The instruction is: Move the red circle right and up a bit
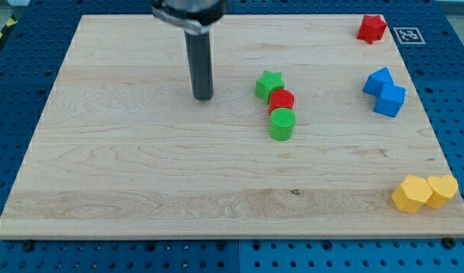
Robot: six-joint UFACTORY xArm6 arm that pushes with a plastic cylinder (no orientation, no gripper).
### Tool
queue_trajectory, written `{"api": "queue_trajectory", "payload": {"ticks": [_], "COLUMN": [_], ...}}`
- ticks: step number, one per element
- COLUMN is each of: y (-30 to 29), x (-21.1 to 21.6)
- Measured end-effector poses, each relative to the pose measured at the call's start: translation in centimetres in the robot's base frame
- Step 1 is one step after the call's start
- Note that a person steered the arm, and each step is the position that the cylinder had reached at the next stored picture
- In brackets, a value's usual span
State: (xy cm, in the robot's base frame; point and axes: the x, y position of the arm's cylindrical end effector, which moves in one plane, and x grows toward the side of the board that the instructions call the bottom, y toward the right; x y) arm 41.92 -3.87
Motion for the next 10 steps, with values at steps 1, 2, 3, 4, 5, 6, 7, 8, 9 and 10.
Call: {"api": "queue_trajectory", "payload": {"ticks": [1, 2, 3, 4, 5, 6, 7, 8, 9, 10], "y": [6.6, 11.9, 12.6, 12.4, 16.2, 19.1, 18.8, 18.6, 21.0, 21.1], "x": [0.9, 0.9, 2.1, 4.1, 3.3, -0.1, -0.3, 0.7, -3.7, -5.7]}}
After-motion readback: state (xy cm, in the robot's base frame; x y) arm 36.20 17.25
